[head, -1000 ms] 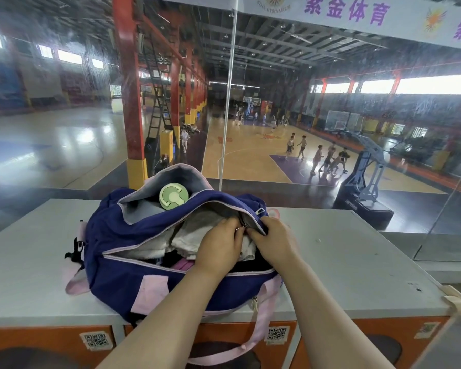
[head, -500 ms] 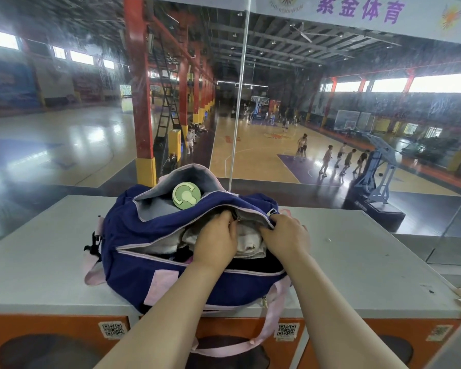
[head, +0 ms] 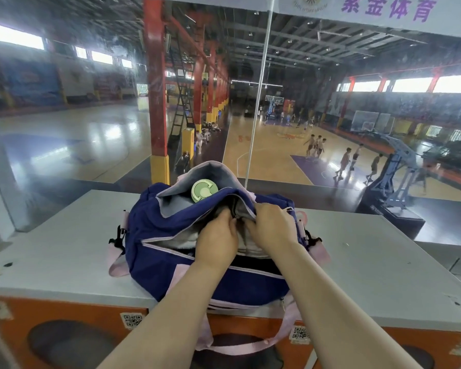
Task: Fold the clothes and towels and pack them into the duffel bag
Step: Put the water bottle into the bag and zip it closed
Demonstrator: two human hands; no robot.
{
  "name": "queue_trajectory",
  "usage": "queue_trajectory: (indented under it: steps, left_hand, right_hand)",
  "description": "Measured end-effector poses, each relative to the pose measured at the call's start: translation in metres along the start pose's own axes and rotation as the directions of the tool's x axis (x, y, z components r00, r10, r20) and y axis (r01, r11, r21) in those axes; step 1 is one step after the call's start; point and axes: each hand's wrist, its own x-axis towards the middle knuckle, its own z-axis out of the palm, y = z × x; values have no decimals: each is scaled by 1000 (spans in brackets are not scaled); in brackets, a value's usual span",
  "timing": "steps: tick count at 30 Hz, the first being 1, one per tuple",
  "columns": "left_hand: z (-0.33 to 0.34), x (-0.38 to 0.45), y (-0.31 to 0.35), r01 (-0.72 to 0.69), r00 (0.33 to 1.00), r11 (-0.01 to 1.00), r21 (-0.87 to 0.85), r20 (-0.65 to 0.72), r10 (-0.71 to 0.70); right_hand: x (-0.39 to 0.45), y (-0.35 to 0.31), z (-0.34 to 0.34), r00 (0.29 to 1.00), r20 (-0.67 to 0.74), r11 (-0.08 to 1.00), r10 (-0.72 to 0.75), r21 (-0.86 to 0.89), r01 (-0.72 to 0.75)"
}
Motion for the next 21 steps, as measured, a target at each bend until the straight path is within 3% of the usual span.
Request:
queue_trajectory:
  steps: [5,8,12,13,16,19,21]
  left_hand:
    - [-20,4,0,86,994,996,-16,-61,-87]
    - [-48,3,-19,276,958,961,-28,-79,-277]
    - [-74,-8,-36,474,869,852,-222,-38,-493]
    - [-74,-7,-36,513,836,782,-354,-3,-549]
    - [-77,-8,-29,552,694,385,-740,151,-704]
    - [-80,-13,-27,484,556,108,-869,210,-804]
    - [-83,-17,-24,331,513,-137,-934,300,-804]
  right_hand:
    - [17,19,-24,991,50,992,124,14,-125]
    - [29,40,-36,983,61,985,172,-27,-171]
    - [38,42,-46,986,64,988,152,-31,-150]
    - [38,39,-46,987,60,989,146,-16,-146]
    - [35,34,-43,988,74,991,133,-18,-132]
    - [31,36,-41,988,73,990,137,-46,-133]
    - [30,35,-41,987,79,990,138,-51,-134]
